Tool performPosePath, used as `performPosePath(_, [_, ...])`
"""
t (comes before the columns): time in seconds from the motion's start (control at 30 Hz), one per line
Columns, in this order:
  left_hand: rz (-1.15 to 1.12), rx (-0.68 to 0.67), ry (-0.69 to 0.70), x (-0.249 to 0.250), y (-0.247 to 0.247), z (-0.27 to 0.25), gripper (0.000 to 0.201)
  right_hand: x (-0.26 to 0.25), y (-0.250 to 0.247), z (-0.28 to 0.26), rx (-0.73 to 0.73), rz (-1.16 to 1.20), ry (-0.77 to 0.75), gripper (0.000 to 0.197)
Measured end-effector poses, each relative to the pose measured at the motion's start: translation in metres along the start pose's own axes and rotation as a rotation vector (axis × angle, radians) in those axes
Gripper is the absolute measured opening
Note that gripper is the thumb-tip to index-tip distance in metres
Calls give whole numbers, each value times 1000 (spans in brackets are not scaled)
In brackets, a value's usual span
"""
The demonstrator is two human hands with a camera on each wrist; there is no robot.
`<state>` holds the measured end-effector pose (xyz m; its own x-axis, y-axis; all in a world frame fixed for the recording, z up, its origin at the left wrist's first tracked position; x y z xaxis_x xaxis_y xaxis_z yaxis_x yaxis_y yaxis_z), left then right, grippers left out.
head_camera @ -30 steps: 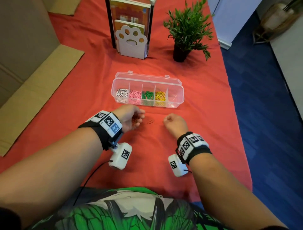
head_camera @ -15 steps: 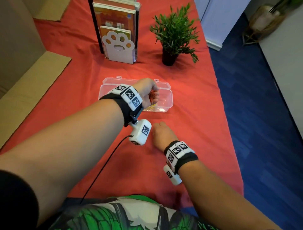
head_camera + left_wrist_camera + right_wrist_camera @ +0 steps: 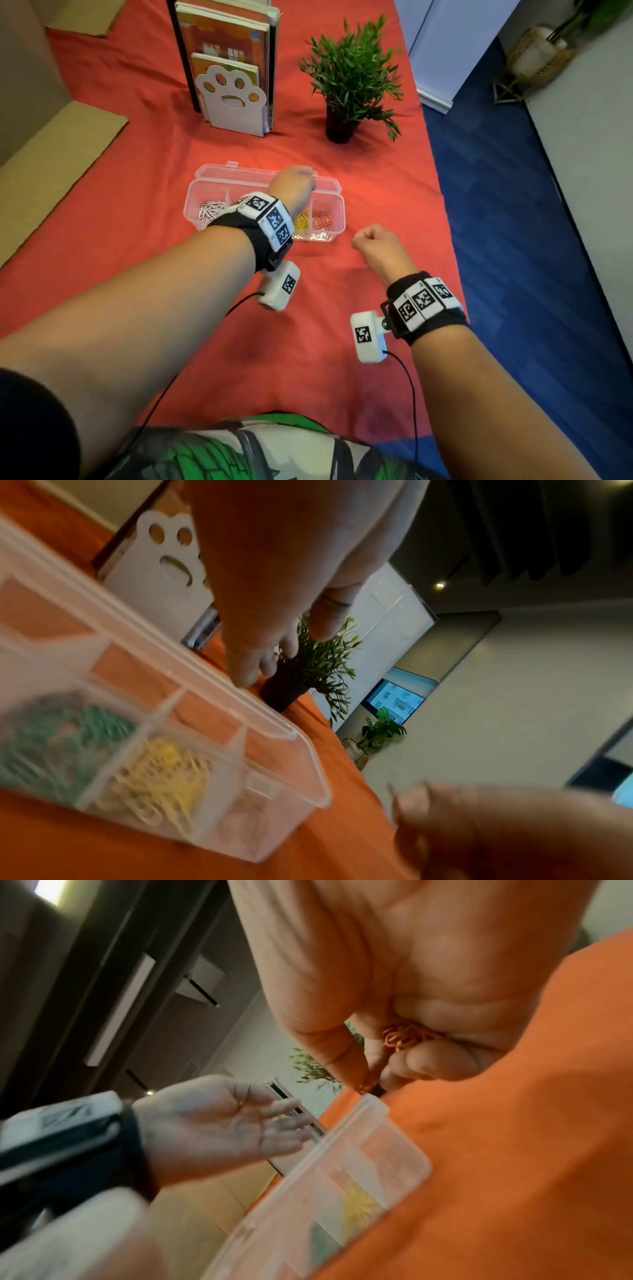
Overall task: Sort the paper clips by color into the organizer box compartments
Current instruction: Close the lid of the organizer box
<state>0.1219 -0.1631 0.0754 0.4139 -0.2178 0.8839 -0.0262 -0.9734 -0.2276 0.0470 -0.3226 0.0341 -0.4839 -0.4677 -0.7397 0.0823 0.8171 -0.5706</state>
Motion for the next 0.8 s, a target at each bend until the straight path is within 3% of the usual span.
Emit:
performPosePath(0.07, [137,156,130,-11,-19,3,39,-22,3,7,24,57,-29,22])
performPosePath(0.17, [414,392,315,-32,-56,7,50,-50,18,23,41,63,-59,22])
performPosePath(0.27, [597,485,220,-51,-90,12,59,-72,33,29,-24,-38,-84,19])
performPosePath(0.37, [638,433,79,-68,-116,18,66,-80,42,32,-152,-206,-56,31])
performPosePath(0.47, [552,339,6,-80,-129,23,60,-84,42,29,-206,-203,-19,38])
performPosePath(0.67, [468,339,88,-89,-141,26,32,-87,33,20,-176,-332,-114,49])
performPosePath(0.8, [444,332,81,-97,-150,28,32,-77,42,27,-126,-400,-203,42])
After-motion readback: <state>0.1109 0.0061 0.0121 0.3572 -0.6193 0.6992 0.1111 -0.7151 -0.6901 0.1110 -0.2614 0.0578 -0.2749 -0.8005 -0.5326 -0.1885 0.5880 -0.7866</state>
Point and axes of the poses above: each hand's wrist, its own z-axis towards the middle knuckle, its own y-axis out of the palm, x = y × z, the point moved 1 cm from there along z, towards the middle knuckle, and after that the axes turned 6 degrees about x, right-handed, at the moved point
